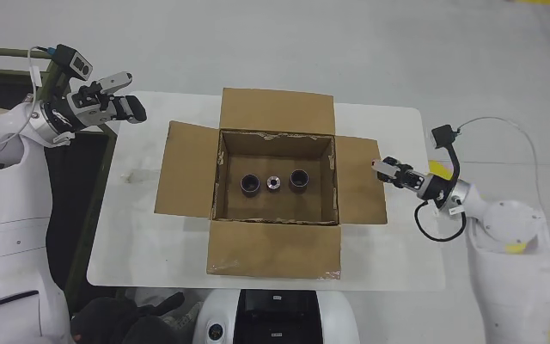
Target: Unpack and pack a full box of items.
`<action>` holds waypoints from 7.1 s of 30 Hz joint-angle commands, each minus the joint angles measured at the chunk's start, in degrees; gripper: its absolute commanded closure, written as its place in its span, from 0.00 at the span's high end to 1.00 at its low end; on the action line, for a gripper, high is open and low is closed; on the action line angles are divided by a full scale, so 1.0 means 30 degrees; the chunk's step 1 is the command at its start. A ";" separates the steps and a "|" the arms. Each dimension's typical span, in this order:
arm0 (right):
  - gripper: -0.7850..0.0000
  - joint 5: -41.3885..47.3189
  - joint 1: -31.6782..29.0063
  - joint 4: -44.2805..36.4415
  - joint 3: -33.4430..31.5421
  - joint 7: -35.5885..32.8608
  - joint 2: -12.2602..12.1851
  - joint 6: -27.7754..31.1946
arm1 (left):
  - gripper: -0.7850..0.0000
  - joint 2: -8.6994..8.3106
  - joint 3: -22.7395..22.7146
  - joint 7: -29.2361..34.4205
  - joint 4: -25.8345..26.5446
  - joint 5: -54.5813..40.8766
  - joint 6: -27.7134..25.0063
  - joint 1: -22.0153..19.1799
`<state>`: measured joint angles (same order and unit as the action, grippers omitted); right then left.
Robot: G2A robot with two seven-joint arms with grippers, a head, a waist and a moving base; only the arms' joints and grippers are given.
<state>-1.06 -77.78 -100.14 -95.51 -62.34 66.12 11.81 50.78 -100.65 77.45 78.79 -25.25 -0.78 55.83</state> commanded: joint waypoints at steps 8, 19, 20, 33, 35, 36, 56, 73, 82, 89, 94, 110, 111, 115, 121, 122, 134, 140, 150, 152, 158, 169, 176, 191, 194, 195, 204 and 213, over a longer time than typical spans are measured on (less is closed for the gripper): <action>1.00 0.0207 -0.0090 0.1898 -0.0301 0.0548 -0.0243 -0.0285 | 1.00 0.0000 0.0000 0.0000 0.0000 0.0000 0.0000 0.0000; 1.00 0.1315 0.0821 0.4173 0.0815 -0.0220 -0.0400 0.0307 | 1.00 0.0000 0.0000 0.0000 0.0000 0.0000 0.0000 0.0000; 1.00 0.1360 0.0865 0.4257 0.0891 -0.0286 -0.0419 0.0397 | 1.00 0.0000 0.0000 0.0000 0.0000 0.0000 0.0000 0.0000; 1.00 0.2342 0.1028 0.4736 0.1517 -0.0558 -0.0628 0.0954 | 1.00 0.0000 0.0000 0.0000 0.0000 0.0000 0.0000 0.0000; 1.00 0.2627 0.1002 0.4555 0.1430 -0.0685 -0.0691 0.1054 | 1.00 0.0000 0.0000 0.0000 0.0000 0.0000 0.0000 0.0000; 1.00 0.2721 0.0983 0.4489 0.1391 -0.0726 -0.0710 0.1103 | 1.00 0.0000 0.0000 0.0000 0.0000 0.0000 0.0000 0.0000; 1.00 0.4116 0.0035 -0.0405 0.0642 -0.1133 -0.1255 0.1789 | 1.00 0.0000 0.0000 0.0000 0.0000 0.0000 0.0000 0.0000; 1.00 0.1462 0.2275 -0.2860 0.4607 -0.0831 -0.1314 0.0139 | 1.00 0.0000 0.0000 0.0000 0.0000 0.0000 0.0000 0.0000; 1.00 -0.0562 0.4153 -0.2317 0.7607 -0.0399 -0.1134 -0.0938 | 1.00 0.0000 0.0000 0.0000 0.0000 0.0000 0.0000 0.0000; 1.00 -0.2400 0.4986 -0.1863 0.9539 -0.0117 -0.1003 -0.1874 | 1.00 0.0000 0.0000 0.0000 0.0000 0.0000 0.0000 0.0000; 1.00 -0.3459 0.5523 -0.1481 1.0792 0.0090 -0.0881 -0.2282 | 1.00 0.0000 0.0000 0.0000 0.0000 0.0000 0.0000 0.0000; 1.00 -0.4943 0.6559 -0.1181 1.2436 0.0246 -0.0714 -0.3041 | 1.00 0.0000 0.0000 0.0000 0.0000 0.0000 0.0000 0.0000; 1.00 -0.4910 0.6588 -0.1209 1.2394 0.0253 -0.0721 -0.3036 | 1.00 0.0000 0.0000 0.0000 0.0000 0.0000 0.0000 0.0000; 1.00 -0.4718 0.6495 -0.1356 1.1824 0.0442 -0.0820 -0.3019 | 1.00 0.0000 0.0000 0.0000 0.0000 0.0000 0.0000 0.0000; 1.00 -0.4187 0.5698 -0.1634 1.0044 0.0692 -0.1147 -0.2867 | 1.00 0.0000 0.0000 0.0000 0.0000 0.0000 0.0000 0.0000; 1.00 -0.4094 0.5505 -0.1636 0.9634 0.0735 -0.1220 -0.2789 | 1.00 0.0000 0.0000 0.0000 0.0000 0.0000 0.0000 0.0000; 1.00 -0.1884 0.2531 -0.1429 0.4284 0.0955 -0.2057 -0.1347 | 1.00 0.0000 0.0000 0.0000 0.0000 0.0000 0.0000 0.0000; 1.00 -0.1165 0.1786 -0.1261 0.2942 0.0417 -0.2317 -0.0631 | 1.00 0.0000 0.0000 0.0000 0.0000 0.0000 0.0000 0.0000; 1.00 -0.0682 0.1789 -0.0758 0.2850 -0.0314 -0.2455 0.0162 | 1.00 0.0000 0.0000 0.0000 0.0000 0.0000 0.0000 0.0000; 1.00 -0.0682 0.1789 -0.0758 0.2850 -0.0314 -0.2455 0.0162 | 1.00 0.0000 0.0000 0.0000 0.0000 0.0000 0.0000 0.0000; 1.00 -0.0682 0.1789 -0.0758 0.2850 -0.0314 -0.2455 0.0162 | 1.00 0.0000 0.0000 0.0000 0.0000 0.0000 0.0000 0.0000; 1.00 -0.0682 0.1789 -0.0758 0.2850 -0.0314 -0.2455 0.0162 | 1.00 0.0000 0.0000 0.0000 0.0000 0.0000 0.0000 0.0000; 1.00 -0.0682 0.1789 -0.0758 0.2850 -0.0314 -0.2455 0.0162 | 1.00 0.0033 0.0226 -0.0716 0.0335 -0.0067 -0.0051 0.0403; 1.00 -0.0682 0.1789 -0.0758 0.2850 -0.0314 -0.2455 0.0162 | 1.00 -0.0072 0.1851 -0.2335 -0.0570 0.2832 -0.2965 0.1616; 1.00 -0.0682 0.1789 -0.0758 0.2850 -0.0314 -0.2455 0.0162 | 1.00 -0.0072 0.2323 -0.2129 -0.0548 0.3039 -0.3253 0.1649; 1.00 -0.0682 0.1789 -0.0758 0.2850 -0.0314 -0.2455 0.0162 | 1.00 -0.0072 0.2466 -0.2043 -0.0509 0.3053 -0.3332 0.1656; 1.00 -0.0682 0.1789 -0.0758 0.2850 -0.0314 -0.2455 0.0162 | 1.00 0.0010 0.3786 -0.0979 -0.0357 0.1857 -0.3255 0.1537; 1.00 -0.0682 0.1789 -0.0758 0.2850 -0.0314 -0.2455 0.0162 | 1.00 -0.0009 0.3537 0.0050 0.0719 -0.1185 -0.3513 0.1404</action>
<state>-3.10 -72.42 -102.41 -86.96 -63.28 58.76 12.30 50.77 -89.96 77.54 80.30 -28.24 -11.45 60.05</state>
